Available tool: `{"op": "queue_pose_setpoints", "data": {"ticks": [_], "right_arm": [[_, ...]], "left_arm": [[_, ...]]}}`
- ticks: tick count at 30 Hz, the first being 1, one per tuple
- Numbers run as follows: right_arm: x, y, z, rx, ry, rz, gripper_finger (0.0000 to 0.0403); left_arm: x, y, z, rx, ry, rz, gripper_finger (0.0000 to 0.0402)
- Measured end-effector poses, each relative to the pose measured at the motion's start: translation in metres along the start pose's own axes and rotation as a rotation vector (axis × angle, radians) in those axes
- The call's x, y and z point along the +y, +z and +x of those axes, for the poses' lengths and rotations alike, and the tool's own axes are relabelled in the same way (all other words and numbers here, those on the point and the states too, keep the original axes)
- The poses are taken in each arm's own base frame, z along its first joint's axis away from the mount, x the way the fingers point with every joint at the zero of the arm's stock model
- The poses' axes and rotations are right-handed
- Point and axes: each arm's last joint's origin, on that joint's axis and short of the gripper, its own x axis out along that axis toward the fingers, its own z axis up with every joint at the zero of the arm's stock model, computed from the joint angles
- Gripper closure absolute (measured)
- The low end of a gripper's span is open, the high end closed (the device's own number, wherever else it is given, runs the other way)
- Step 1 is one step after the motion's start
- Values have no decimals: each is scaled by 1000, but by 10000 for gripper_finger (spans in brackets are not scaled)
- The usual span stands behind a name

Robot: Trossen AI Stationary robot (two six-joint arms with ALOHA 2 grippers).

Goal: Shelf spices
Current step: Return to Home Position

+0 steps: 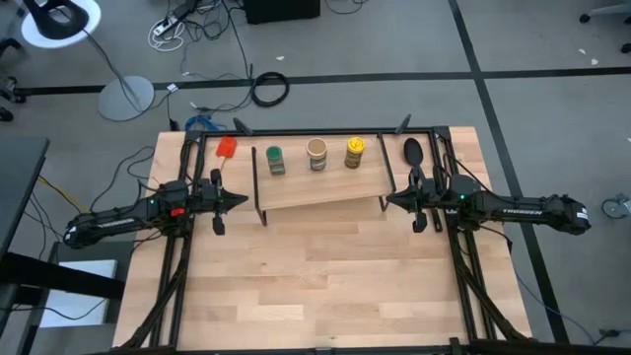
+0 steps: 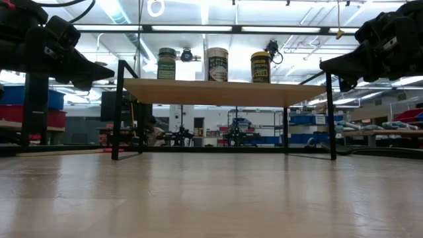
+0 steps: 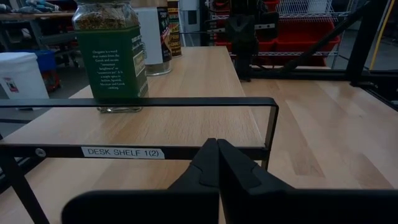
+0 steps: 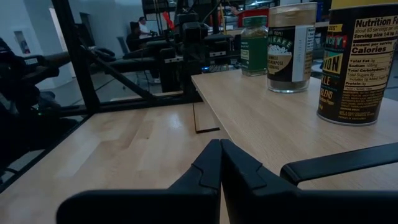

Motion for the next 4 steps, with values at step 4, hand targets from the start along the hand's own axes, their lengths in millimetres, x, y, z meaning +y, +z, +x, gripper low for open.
{"op": "queue_pose_setpoints", "data": {"ticks": [4], "right_arm": [[0, 0, 0, 0, 0, 0, 395]], "left_arm": [[0, 0, 0, 0, 0, 0, 398]]}}
